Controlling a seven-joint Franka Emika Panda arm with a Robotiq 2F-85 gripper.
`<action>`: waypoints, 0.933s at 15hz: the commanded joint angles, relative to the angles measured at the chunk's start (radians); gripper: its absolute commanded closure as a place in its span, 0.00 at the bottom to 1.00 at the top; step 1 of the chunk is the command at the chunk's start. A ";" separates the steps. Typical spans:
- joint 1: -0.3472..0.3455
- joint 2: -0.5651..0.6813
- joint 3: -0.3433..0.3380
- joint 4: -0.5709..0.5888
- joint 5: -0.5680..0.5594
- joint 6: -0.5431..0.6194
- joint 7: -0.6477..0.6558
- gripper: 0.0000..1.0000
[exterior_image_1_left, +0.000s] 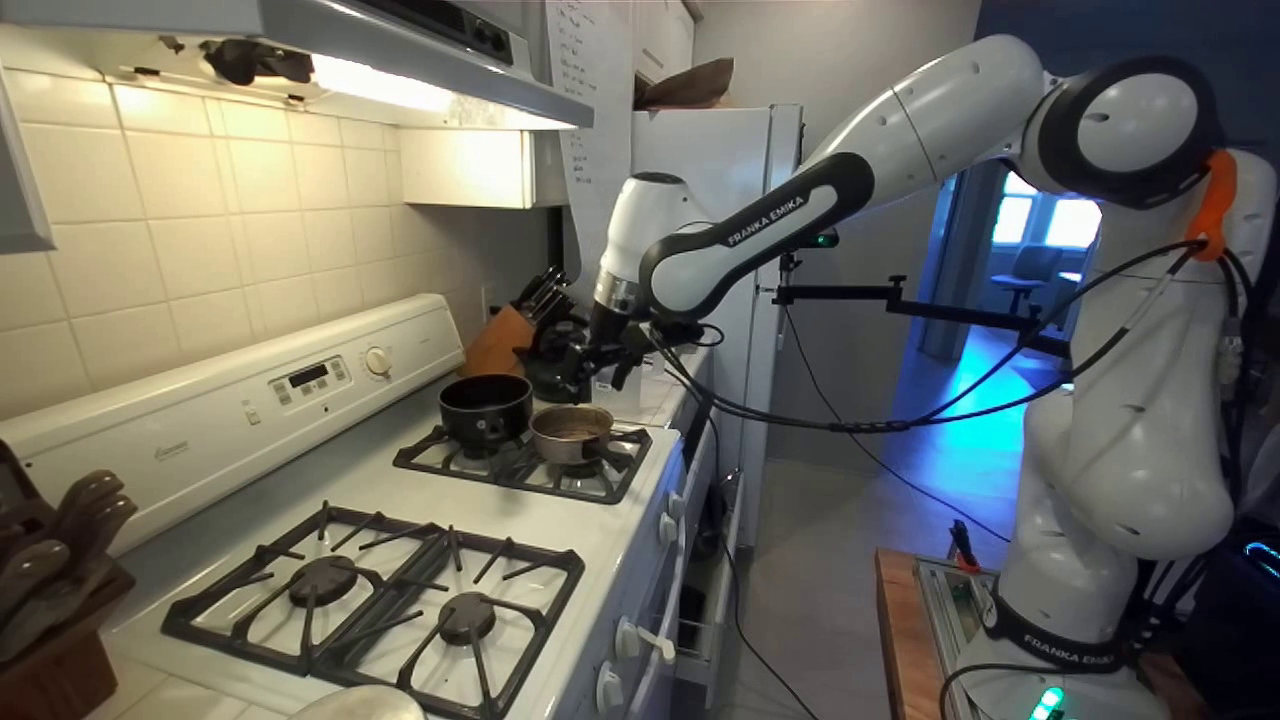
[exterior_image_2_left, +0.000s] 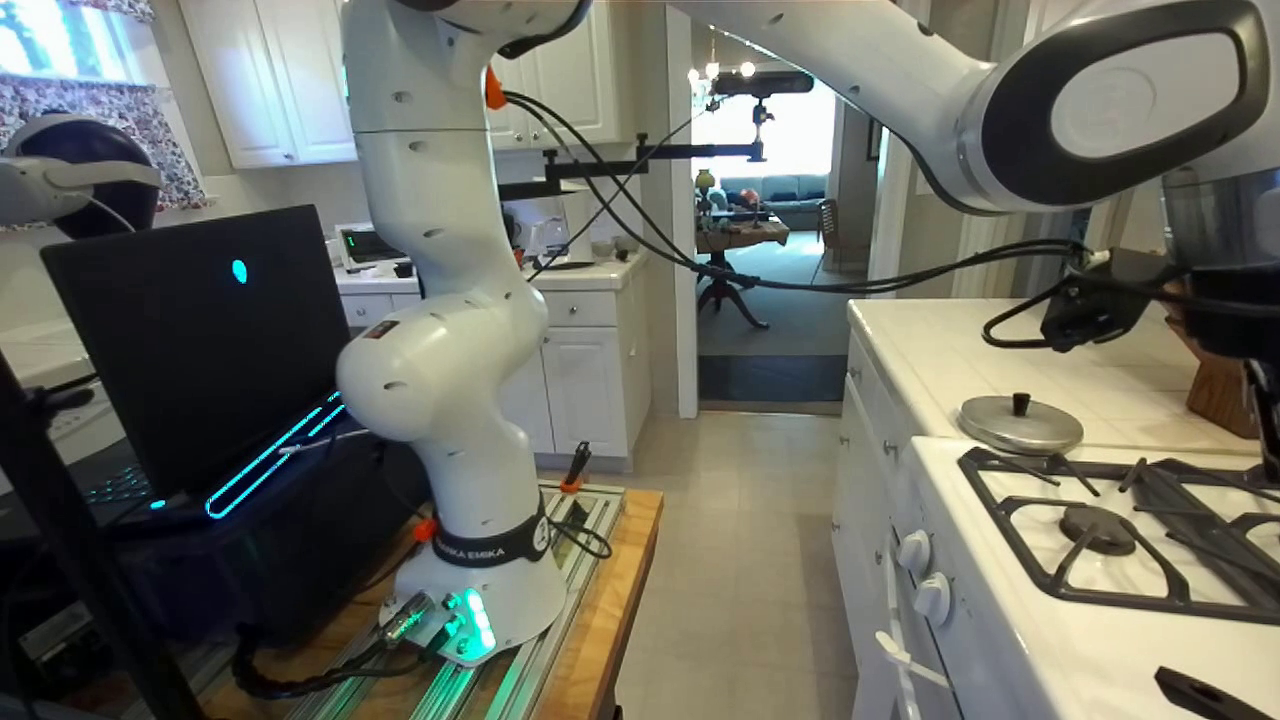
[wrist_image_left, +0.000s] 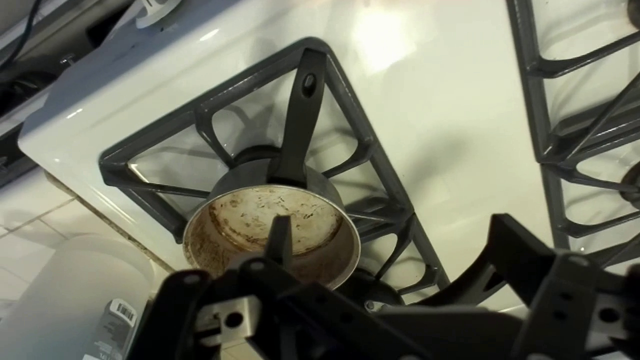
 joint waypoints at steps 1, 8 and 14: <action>-0.029 -0.036 -0.014 -0.032 0.017 0.012 -0.126 0.00; -0.086 -0.080 -0.063 -0.082 0.008 0.057 -0.379 0.00; -0.078 -0.039 -0.050 -0.037 0.016 0.024 -0.359 0.00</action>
